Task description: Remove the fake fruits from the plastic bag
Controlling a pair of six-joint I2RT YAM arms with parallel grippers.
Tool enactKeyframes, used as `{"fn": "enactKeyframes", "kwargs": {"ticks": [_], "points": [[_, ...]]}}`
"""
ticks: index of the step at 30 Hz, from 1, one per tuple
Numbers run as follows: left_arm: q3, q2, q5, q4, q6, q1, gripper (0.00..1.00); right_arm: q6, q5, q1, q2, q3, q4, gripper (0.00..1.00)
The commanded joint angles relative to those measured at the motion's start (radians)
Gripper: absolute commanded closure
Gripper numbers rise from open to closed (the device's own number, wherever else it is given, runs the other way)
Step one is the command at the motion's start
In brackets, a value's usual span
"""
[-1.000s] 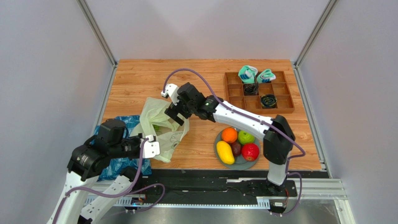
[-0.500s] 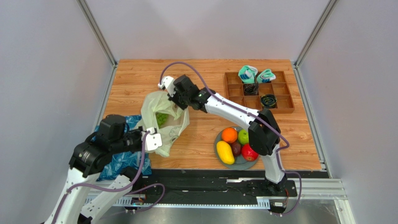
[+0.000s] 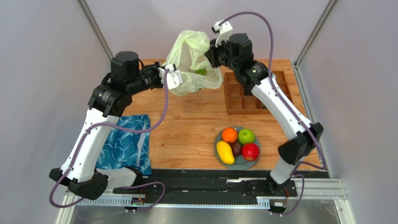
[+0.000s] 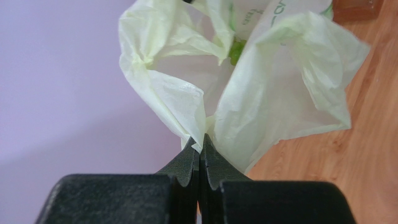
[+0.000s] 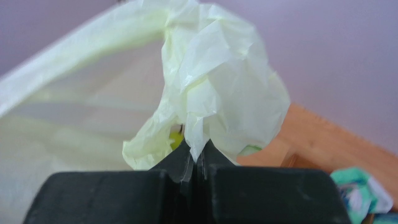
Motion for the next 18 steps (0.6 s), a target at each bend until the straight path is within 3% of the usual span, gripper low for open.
{"fn": "enactKeyframes", "kwargs": {"ticks": [1, 2, 4, 5, 6, 7, 8, 9, 10, 12, 13, 15, 16, 18], "points": [[-0.032, -0.078, 0.126, -0.204, 0.263, -0.002, 1.0, 0.17, -0.083, 0.031, -0.286, -0.358, -0.06, 1.0], [-0.081, -0.139, 0.165, -0.247, 0.324, -0.003, 1.0, 0.198, -0.119, 0.037, -0.328, -0.544, -0.064, 1.0], [-0.265, -0.251, 0.225, -0.354, 0.345, -0.008, 1.0, 0.242, -0.152, 0.051, -0.411, -0.725, -0.06, 1.0], [-0.327, -0.288, 0.245, -0.396, 0.345, -0.027, 0.93, 0.255, -0.161, 0.065, -0.472, -0.864, -0.061, 1.0], [-0.383, -0.323, 0.261, -0.48, 0.342, -0.044, 0.67, 0.276, -0.164, 0.073, -0.498, -0.935, -0.063, 1.0], [-0.486, -0.396, 0.273, -0.511, 0.308, -0.061, 0.53, 0.276, -0.17, 0.08, -0.52, -0.987, -0.065, 0.99], [-0.526, -0.433, 0.273, -0.529, 0.276, -0.093, 0.33, 0.272, -0.189, 0.092, -0.561, -1.053, -0.078, 0.98], [-0.56, -0.472, 0.276, -0.545, 0.248, -0.101, 0.05, 0.258, -0.195, 0.096, -0.576, -1.064, -0.084, 0.93], [-0.603, -0.544, 0.275, -0.543, 0.196, -0.104, 0.04, 0.227, -0.195, 0.097, -0.59, -1.068, -0.091, 0.74], [-0.62, -0.598, 0.249, -0.483, 0.126, -0.103, 0.04, 0.174, -0.181, 0.097, -0.603, -1.025, -0.107, 0.61], [-0.619, -0.622, 0.194, -0.447, 0.022, -0.104, 0.02, 0.128, -0.17, 0.097, -0.603, -0.999, -0.109, 0.51], [-0.59, -0.615, 0.126, -0.348, -0.095, -0.104, 0.01, 0.076, -0.152, 0.097, -0.595, -0.909, -0.111, 0.45], [-0.573, -0.581, 0.064, -0.324, -0.222, -0.104, 0.01, 0.039, -0.146, 0.097, -0.594, -0.879, -0.115, 0.4], [-0.528, -0.557, 0.064, -0.283, -0.308, -0.077, 0.01, 0.02, -0.135, 0.097, -0.58, -0.821, -0.129, 0.34]]}}
